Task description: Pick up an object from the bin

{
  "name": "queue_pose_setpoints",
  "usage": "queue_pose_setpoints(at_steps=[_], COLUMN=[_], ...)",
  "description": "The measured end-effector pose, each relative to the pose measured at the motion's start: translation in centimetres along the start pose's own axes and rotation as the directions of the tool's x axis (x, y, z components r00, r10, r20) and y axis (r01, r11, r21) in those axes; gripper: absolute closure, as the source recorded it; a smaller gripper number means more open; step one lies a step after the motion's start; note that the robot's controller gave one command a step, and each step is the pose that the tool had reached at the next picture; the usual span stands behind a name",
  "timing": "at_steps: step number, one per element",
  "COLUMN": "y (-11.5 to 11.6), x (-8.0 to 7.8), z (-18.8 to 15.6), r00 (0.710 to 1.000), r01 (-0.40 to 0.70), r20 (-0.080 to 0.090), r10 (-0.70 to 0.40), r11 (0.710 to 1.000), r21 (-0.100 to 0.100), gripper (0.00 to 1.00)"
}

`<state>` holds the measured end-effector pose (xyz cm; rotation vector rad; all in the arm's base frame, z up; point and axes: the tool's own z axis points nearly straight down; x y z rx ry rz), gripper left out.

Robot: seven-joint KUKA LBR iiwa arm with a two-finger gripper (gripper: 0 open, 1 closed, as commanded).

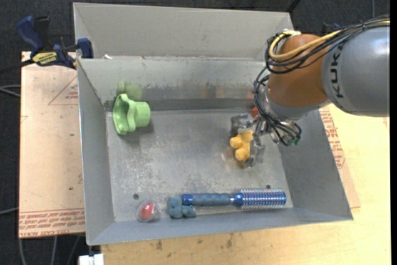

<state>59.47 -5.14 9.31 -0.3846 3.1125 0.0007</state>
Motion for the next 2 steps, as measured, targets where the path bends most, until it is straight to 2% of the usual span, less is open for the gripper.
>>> queue_pose_setpoints(at_steps=[1, 2], y=[0.0, 0.1], x=[-0.2, -0.4], z=[-4.3, -7.1], r00=[1.000, 1.000], r01=[0.000, -0.001], r20=[0.002, 0.002], r10=[0.000, 0.001], r11=[1.000, 1.000], r21=[0.001, 0.001], gripper=[1.00, 1.00])
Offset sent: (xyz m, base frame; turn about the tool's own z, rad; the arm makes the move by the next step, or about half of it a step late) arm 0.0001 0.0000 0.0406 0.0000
